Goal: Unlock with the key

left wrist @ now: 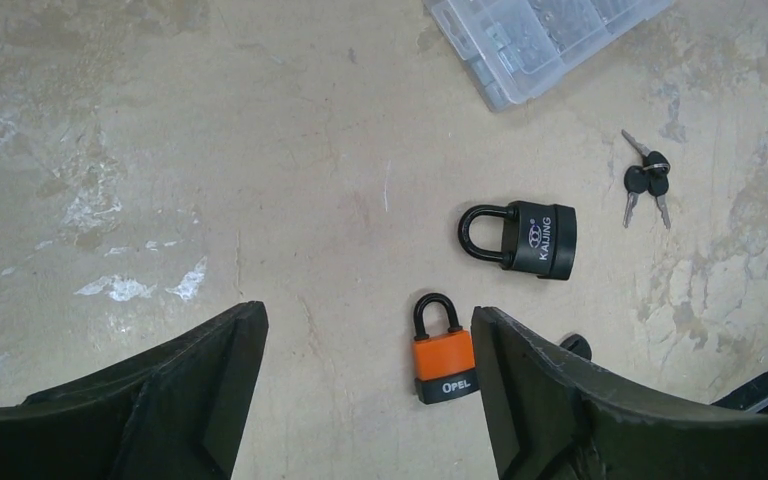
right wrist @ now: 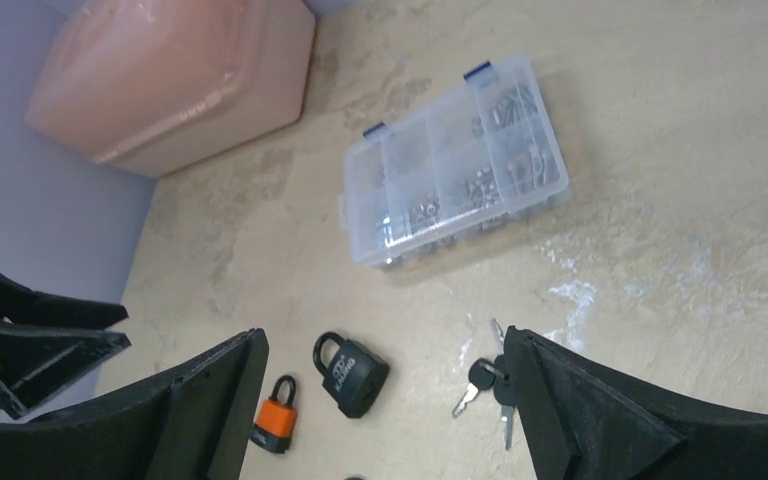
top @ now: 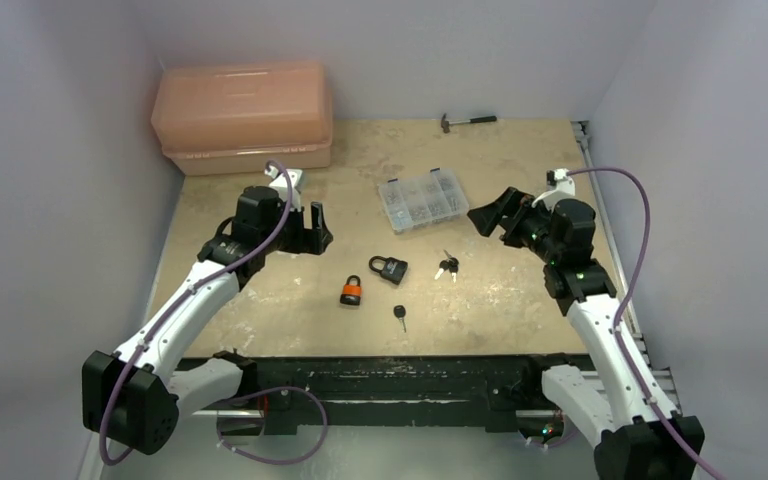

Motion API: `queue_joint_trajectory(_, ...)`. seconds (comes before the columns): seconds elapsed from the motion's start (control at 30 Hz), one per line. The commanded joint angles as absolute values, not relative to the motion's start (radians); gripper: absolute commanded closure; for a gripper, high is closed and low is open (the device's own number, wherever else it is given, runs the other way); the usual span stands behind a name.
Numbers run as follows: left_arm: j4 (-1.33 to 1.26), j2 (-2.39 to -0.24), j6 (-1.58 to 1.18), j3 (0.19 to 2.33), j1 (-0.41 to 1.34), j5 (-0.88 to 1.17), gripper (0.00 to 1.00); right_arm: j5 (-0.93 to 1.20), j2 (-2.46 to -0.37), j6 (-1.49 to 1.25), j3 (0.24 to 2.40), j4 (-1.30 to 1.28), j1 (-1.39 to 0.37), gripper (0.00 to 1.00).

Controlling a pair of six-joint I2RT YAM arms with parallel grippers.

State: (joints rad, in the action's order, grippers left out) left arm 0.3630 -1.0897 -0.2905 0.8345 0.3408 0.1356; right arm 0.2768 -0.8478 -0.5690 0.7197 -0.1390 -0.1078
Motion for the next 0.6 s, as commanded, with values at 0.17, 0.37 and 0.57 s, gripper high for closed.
queue_joint_trajectory(0.17,0.345,-1.094,-0.276,0.876,0.341,0.091,0.26,0.192,-0.950,-0.459,0.821,-0.274,-0.230,0.01)
queue_joint_trajectory(0.37,0.383,-1.111,-0.273,0.926,0.341,0.037,0.30,0.049,-1.124,-0.468,0.931,-0.433,-0.337,0.06)
queue_joint_trajectory(0.57,0.345,-1.123,-0.267,0.912,0.341,-0.020,0.34,0.003,-1.200,-0.457,0.921,-0.420,-0.381,0.15)
